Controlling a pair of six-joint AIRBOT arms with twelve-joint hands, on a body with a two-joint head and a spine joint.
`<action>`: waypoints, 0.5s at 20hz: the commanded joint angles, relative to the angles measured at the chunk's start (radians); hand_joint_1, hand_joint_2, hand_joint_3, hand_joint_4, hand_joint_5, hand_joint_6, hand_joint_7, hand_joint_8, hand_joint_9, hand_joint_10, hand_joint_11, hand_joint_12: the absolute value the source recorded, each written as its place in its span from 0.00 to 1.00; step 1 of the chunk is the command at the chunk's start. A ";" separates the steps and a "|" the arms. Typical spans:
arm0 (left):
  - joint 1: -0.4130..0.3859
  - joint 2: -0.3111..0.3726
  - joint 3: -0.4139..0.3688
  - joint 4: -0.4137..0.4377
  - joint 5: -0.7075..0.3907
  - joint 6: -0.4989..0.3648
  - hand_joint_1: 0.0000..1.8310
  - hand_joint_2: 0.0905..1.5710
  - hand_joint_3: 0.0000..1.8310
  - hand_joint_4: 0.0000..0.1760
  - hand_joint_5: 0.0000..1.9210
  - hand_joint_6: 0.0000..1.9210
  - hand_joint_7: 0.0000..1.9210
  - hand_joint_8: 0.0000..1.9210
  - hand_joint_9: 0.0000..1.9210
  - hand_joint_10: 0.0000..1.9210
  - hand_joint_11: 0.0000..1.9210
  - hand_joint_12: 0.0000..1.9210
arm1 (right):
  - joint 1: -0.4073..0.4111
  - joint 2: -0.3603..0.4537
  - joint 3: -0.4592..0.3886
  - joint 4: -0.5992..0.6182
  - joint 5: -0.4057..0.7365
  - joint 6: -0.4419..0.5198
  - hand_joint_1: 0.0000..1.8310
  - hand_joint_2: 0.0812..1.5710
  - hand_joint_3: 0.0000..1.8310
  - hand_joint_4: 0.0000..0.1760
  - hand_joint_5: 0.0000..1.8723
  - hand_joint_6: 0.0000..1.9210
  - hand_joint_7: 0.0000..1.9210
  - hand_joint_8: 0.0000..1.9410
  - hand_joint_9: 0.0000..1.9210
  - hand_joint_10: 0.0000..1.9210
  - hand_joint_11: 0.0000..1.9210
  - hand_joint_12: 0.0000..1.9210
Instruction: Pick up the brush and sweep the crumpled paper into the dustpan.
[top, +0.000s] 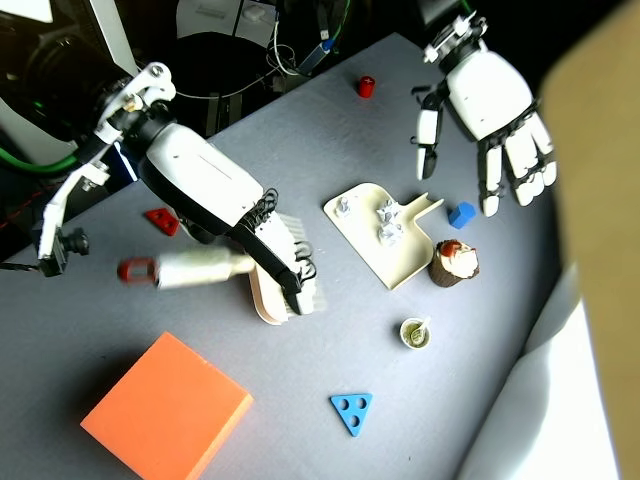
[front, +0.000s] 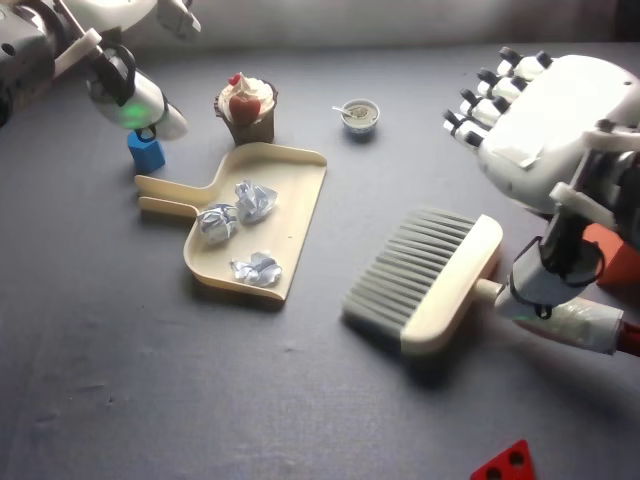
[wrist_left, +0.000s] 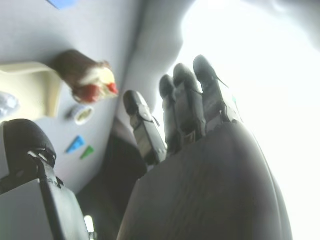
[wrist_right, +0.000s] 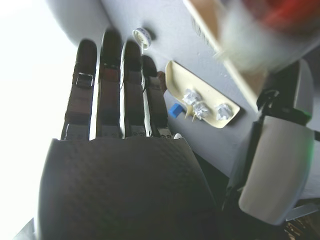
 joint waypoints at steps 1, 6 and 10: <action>-0.013 0.009 -0.006 0.024 -0.041 0.007 0.48 0.55 0.00 0.79 0.31 0.00 0.16 0.00 0.13 0.00 0.00 0.27 | 0.013 0.022 -0.009 -0.070 -0.008 0.007 0.27 0.41 0.00 0.00 0.00 0.00 0.02 0.00 0.02 0.00 0.04 0.01; -0.075 0.028 -0.044 -0.021 -0.004 0.052 0.47 0.56 0.00 0.85 0.30 0.00 0.16 0.00 0.14 0.00 0.00 0.28 | 0.011 0.145 -0.049 -0.145 0.252 0.192 0.25 0.42 0.00 0.00 0.00 0.00 0.00 0.00 0.00 0.00 0.03 0.01; -0.110 0.033 -0.064 -0.046 0.015 0.083 0.47 0.55 0.00 0.81 0.30 0.00 0.17 0.00 0.12 0.00 0.00 0.30 | -0.010 0.239 -0.047 -0.205 0.407 0.355 0.23 0.42 0.00 0.00 0.00 0.00 0.00 0.00 0.01 0.00 0.05 0.01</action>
